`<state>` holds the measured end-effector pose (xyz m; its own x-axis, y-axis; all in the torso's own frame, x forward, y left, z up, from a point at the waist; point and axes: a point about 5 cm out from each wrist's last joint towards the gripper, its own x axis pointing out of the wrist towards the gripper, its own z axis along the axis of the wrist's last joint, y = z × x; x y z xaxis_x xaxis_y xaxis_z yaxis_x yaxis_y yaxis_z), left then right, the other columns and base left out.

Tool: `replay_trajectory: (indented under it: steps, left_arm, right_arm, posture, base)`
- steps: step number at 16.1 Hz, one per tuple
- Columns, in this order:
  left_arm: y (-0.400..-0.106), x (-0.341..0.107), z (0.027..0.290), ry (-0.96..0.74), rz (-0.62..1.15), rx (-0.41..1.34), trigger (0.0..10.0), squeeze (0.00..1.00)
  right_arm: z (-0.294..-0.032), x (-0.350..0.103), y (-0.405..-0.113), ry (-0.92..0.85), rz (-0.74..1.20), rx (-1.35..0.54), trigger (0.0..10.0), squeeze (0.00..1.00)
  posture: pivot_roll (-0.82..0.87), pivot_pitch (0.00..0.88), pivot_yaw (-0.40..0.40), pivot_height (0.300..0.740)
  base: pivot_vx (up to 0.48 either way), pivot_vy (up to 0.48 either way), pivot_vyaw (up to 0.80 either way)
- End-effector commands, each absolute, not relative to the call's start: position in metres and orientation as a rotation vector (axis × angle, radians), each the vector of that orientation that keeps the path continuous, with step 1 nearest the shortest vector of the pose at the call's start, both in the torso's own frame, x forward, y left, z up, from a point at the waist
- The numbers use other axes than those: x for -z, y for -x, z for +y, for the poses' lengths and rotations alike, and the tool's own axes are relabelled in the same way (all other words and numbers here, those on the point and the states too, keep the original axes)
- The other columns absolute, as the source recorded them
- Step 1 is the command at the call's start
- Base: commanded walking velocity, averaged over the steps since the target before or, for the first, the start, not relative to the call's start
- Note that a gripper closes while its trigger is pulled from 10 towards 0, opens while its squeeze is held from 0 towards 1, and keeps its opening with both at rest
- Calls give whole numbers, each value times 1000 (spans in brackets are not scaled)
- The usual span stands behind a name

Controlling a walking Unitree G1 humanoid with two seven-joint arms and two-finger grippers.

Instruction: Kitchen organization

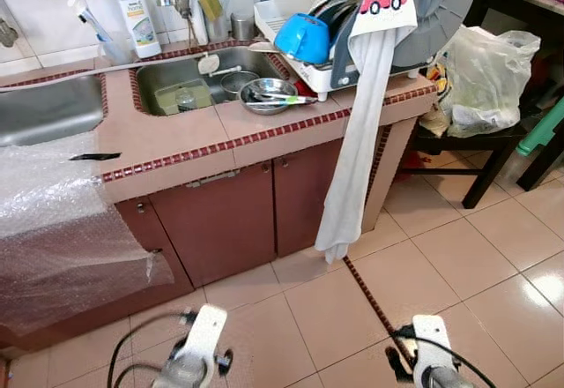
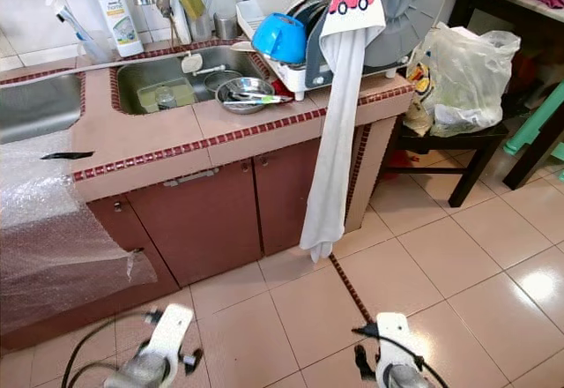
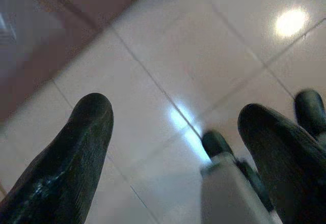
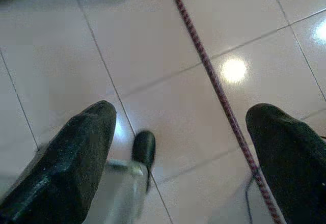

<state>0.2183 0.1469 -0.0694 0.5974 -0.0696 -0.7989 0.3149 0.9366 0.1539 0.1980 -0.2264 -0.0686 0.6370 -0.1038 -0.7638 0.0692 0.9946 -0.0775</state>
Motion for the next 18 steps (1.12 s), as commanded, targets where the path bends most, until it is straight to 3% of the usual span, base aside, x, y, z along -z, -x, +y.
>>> replay_trajectory:
  steps: [1,4,7,8,14,18]
  left_arm:
    - [-232,60,147,-342,843,252,10000,0]
    - [-254,43,153,-269,732,262,10000,0]
    - [-278,11,164,-219,497,289,10000,0]
    - [-282,-7,164,-177,356,288,10000,0]
    - [-273,-56,162,-123,115,206,10000,0]
    - [-261,-66,142,-28,122,179,10000,0]
  right_arm:
    - [-226,62,-207,27,810,111,10000,0]
    - [-232,55,-212,-102,698,154,10000,0]
    - [-239,42,-211,-77,533,118,10000,0]
    - [-243,22,-210,-60,400,104,10000,0]
    - [-248,-56,-206,39,119,92,10000,0]
    - [-248,-72,-192,82,152,75,10000,0]
  posture:
    - [-151,0,85,740]
    - [-149,0,111,740]
    - [-149,0,135,740]
    - [-142,0,147,740]
    - [-150,0,137,740]
    - [-162,0,79,740]
  base:
    - [0,0,0]
    - [0,0,0]
    - [0,0,0]
    - [0,0,0]
    - [0,0,0]
    - [0,0,0]
